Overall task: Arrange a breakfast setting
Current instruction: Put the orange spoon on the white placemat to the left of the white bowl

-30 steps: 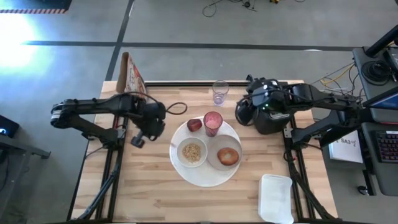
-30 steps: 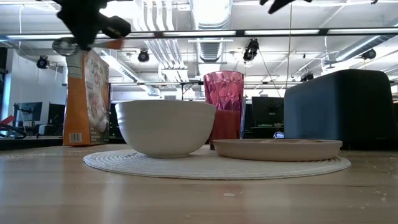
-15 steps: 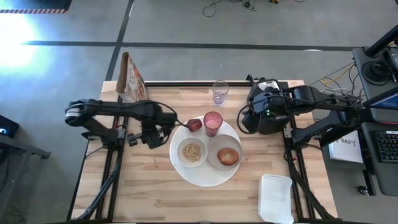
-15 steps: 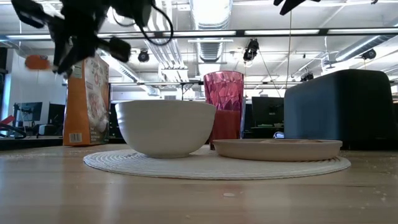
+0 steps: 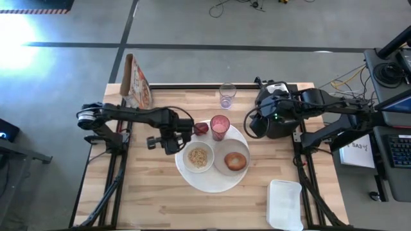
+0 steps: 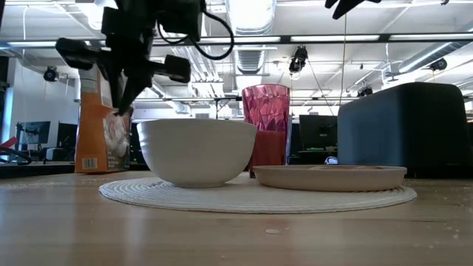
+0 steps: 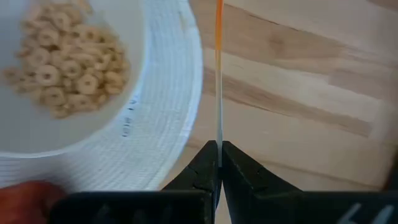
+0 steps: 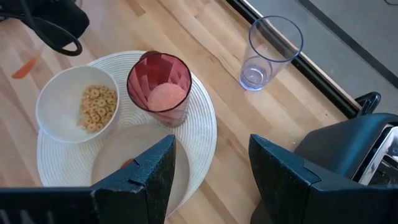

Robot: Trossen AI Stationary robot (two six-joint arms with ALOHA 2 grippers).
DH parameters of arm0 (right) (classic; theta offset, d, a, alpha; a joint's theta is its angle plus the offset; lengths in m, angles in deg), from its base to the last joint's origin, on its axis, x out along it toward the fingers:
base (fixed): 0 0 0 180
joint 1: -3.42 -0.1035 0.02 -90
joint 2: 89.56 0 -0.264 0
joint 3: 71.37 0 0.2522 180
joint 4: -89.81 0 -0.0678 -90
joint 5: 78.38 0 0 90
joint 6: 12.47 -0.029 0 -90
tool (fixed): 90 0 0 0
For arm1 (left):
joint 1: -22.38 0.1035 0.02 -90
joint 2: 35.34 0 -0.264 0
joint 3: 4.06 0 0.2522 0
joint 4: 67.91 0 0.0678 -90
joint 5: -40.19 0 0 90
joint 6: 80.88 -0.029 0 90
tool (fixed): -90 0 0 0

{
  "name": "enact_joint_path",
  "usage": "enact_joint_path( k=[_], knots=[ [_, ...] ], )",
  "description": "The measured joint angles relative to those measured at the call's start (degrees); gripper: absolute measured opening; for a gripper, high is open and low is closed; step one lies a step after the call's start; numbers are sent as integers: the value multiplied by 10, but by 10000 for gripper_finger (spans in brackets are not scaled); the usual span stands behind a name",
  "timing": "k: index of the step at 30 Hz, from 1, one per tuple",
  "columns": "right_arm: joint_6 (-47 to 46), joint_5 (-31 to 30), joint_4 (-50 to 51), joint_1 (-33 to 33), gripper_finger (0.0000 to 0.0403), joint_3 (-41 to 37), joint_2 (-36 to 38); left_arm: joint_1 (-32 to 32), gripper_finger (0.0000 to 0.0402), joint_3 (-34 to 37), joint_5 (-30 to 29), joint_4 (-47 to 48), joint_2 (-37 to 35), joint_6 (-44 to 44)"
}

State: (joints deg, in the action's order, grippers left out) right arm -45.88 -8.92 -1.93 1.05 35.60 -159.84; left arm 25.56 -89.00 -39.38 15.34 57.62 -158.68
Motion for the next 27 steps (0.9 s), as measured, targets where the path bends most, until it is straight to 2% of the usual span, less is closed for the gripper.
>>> enact_joint_path(
  k=[10,19,27],
  knots=[
    [0,0,0,0,192,0,-1,-8,0,7,2,-24,39,-14],
    [0,0,-2,0,192,0,-1,-30,0,8,4,-84,75,-13],
    [0,0,-2,0,192,0,-1,-29,0,21,3,-117,83,-28]
  ],
)
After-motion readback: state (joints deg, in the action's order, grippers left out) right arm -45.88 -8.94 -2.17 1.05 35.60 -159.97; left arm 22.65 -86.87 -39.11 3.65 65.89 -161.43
